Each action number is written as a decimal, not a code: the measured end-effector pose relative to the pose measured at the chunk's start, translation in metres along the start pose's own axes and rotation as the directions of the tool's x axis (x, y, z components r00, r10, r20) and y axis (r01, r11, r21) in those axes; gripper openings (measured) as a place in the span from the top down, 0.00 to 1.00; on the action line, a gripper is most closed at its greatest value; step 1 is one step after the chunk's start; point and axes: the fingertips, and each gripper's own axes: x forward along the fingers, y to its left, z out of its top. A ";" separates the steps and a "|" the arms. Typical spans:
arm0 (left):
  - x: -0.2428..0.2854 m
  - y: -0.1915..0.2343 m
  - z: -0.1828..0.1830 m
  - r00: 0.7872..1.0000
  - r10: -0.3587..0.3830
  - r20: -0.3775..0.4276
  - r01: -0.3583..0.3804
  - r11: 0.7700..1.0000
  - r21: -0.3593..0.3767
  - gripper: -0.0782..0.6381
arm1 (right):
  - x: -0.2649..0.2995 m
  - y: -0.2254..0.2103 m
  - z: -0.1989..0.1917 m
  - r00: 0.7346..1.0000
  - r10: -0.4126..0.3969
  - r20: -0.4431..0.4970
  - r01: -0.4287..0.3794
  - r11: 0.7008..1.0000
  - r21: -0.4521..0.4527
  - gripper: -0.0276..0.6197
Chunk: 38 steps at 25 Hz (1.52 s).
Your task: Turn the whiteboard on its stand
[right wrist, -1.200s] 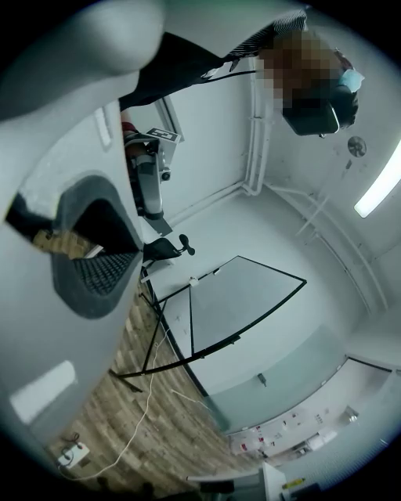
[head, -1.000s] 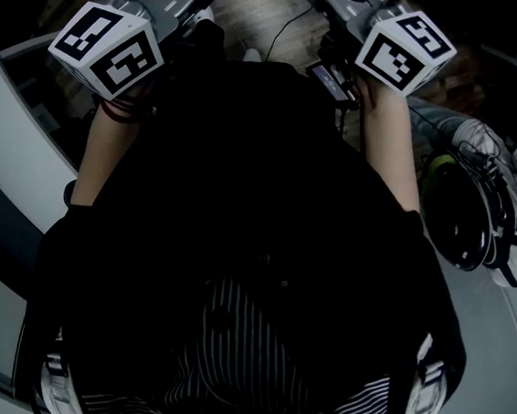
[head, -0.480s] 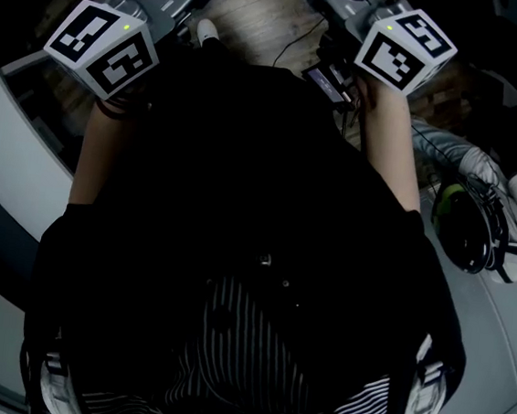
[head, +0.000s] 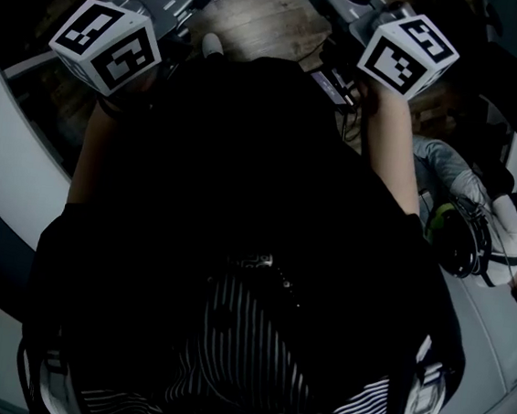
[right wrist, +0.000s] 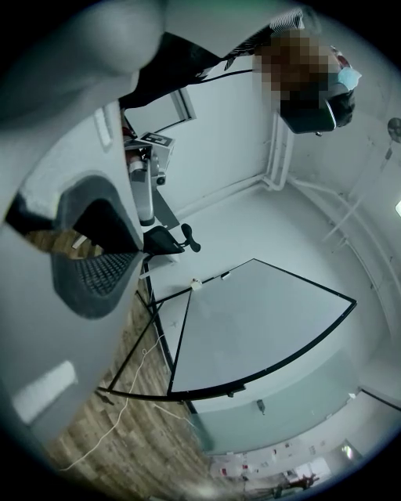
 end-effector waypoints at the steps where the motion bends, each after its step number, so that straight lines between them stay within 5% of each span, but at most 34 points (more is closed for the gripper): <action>1: 0.000 0.002 -0.001 1.000 0.000 0.000 0.000 1.000 -0.005 0.88 | 0.001 0.000 -0.001 1.000 0.000 -0.002 0.000 1.000 -0.001 0.95; 14: 0.001 -0.009 0.003 0.999 -0.043 0.010 0.043 0.999 0.013 0.88 | -0.001 -0.001 -0.003 1.000 0.004 0.027 -0.005 1.000 0.024 0.96; 24: 0.002 -0.015 0.018 0.994 -0.093 0.052 0.098 0.990 -0.103 0.88 | -0.001 0.005 0.008 0.999 -0.011 0.043 0.011 1.000 0.012 0.96; 29: 0.005 -0.032 0.029 0.990 -0.135 0.047 0.136 0.991 -0.018 0.88 | -0.002 0.005 0.006 0.997 0.003 0.072 -0.004 1.000 0.008 0.96; 38: -0.002 -0.041 0.043 0.995 -0.097 0.007 0.095 0.987 0.131 0.88 | -0.013 0.033 0.033 0.991 0.009 0.130 -0.006 1.000 -0.023 0.95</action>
